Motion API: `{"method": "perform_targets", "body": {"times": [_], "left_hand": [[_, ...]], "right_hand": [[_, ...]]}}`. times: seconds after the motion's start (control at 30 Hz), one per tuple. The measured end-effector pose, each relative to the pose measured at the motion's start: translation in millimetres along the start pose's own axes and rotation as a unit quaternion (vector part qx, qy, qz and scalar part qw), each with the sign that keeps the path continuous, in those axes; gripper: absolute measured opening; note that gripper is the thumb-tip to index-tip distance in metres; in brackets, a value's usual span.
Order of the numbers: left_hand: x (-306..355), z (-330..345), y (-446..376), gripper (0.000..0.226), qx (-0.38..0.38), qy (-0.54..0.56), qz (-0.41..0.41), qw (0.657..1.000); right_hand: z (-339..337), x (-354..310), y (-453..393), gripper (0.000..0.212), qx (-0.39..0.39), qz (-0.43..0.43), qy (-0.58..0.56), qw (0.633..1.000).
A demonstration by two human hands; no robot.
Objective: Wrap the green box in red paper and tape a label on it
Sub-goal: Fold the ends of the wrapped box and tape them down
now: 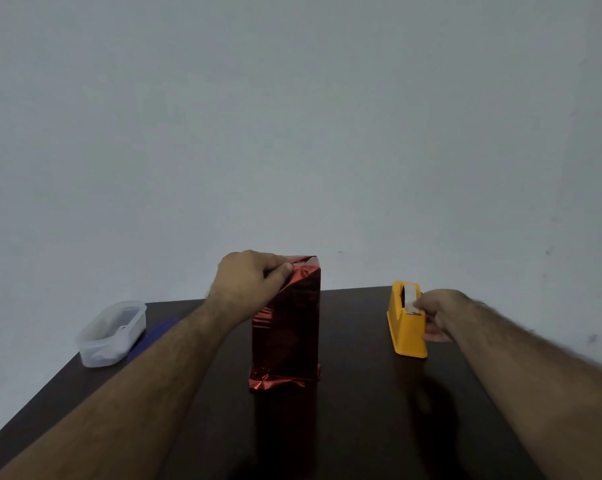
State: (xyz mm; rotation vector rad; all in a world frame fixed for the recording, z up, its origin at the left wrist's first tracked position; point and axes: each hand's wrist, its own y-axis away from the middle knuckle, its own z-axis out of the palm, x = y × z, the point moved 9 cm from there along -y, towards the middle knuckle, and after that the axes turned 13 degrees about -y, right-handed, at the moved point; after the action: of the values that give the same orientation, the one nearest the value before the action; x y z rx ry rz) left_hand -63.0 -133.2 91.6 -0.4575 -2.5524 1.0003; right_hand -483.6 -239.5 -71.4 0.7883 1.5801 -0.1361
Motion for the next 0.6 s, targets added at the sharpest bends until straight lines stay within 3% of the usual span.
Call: {"method": "perform_targets", "body": {"times": [0.17,0.33,0.6], "left_hand": [[2.9,-4.8,3.4,0.030,0.030,-0.023,0.022,0.999],[6.2,-3.1,0.8,0.030,0.030,-0.037,0.012,0.999],[6.5,1.8,-2.3,0.032,0.026,-0.043,-0.011,0.999]], "right_hand": [[5.9,-8.1,17.8,0.066,0.005,-0.003,-0.080,0.997],[17.0,-13.5,40.9,0.064,-0.018,0.015,-0.209,0.978],[17.9,0.5,44.7,0.070,-0.092,-0.001,-0.301,0.949]]}}
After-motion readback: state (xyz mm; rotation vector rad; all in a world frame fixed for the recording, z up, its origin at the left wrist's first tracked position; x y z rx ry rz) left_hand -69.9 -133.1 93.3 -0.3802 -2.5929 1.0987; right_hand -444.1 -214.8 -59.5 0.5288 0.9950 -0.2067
